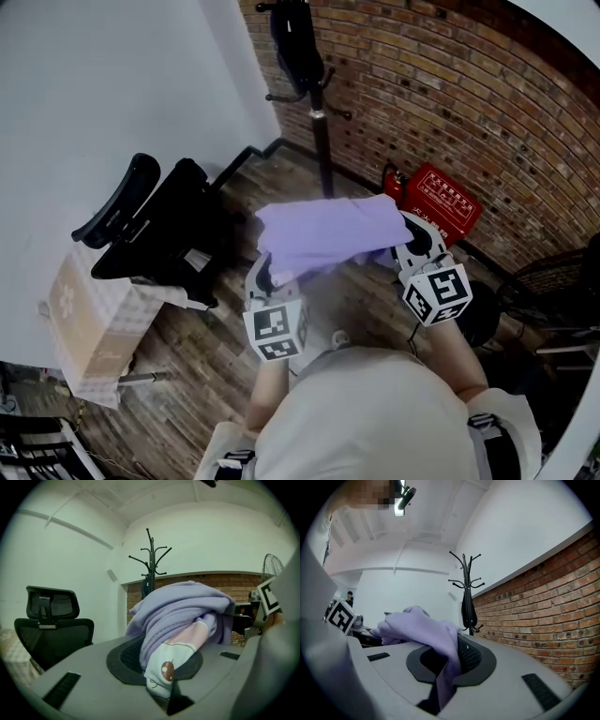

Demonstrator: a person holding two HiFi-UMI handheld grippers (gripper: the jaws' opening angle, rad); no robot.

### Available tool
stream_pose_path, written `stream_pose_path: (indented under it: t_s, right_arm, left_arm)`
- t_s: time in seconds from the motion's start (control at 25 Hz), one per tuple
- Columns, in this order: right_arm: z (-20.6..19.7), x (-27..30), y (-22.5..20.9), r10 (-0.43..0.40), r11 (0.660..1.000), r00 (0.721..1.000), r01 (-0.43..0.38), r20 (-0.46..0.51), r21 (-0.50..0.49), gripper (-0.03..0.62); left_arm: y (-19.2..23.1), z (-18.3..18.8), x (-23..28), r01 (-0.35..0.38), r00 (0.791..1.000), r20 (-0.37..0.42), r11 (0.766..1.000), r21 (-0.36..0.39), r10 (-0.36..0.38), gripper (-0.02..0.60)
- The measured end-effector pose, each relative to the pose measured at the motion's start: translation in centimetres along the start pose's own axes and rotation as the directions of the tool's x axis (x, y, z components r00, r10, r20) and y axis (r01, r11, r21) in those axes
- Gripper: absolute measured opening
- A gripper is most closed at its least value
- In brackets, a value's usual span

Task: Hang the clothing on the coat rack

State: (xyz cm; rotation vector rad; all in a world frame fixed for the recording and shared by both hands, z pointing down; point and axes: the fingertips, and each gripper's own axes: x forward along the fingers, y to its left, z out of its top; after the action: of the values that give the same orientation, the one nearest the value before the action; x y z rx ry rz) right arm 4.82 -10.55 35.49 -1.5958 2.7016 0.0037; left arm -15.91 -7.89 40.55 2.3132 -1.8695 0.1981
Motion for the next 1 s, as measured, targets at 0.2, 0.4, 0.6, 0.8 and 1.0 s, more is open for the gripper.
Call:
stream_pose_path:
  t_s: [0.2, 0.4, 0.6, 0.8, 1.0]
  right_arm:
    - [0.2, 2.6, -1.0, -0.028, 1.000, 1.000, 0.028, 0.011, -0.005, 0.023]
    - [0.8, 4.5, -2.1, -0.051, 0.999, 0.998, 0.051, 0.023, -0.017, 0.023]
    - [1.2, 6.0, -3.4, -0.061, 0.998, 0.998, 0.062, 0.027, -0.031, 0.023]
    - [2.0, 8.1, -5.4, -0.066, 0.996, 0.997, 0.068, 0.041, -0.049, 0.023]
    - [2.8, 11.1, -8.3, -0.070, 0.996, 0.995, 0.074, 0.065, -0.058, 0.023]
  left_arm:
    - [1.1, 1.0, 2.9, 0.025, 1.000, 0.000, 0.999, 0.023, -0.025, 0.077]
    - [1.6, 1.9, 5.3, 0.044, 0.999, 0.010, 0.998, 0.032, -0.045, 0.078]
    - [1.6, 2.6, 7.3, 0.059, 0.998, 0.001, 0.997, 0.041, -0.059, 0.078]
    - [1.4, 3.6, 10.0, 0.072, 0.997, 0.002, 0.996, 0.061, -0.072, 0.078]
    - [1.0, 5.0, 13.7, 0.074, 0.997, 0.010, 0.994, 0.081, -0.075, 0.078]
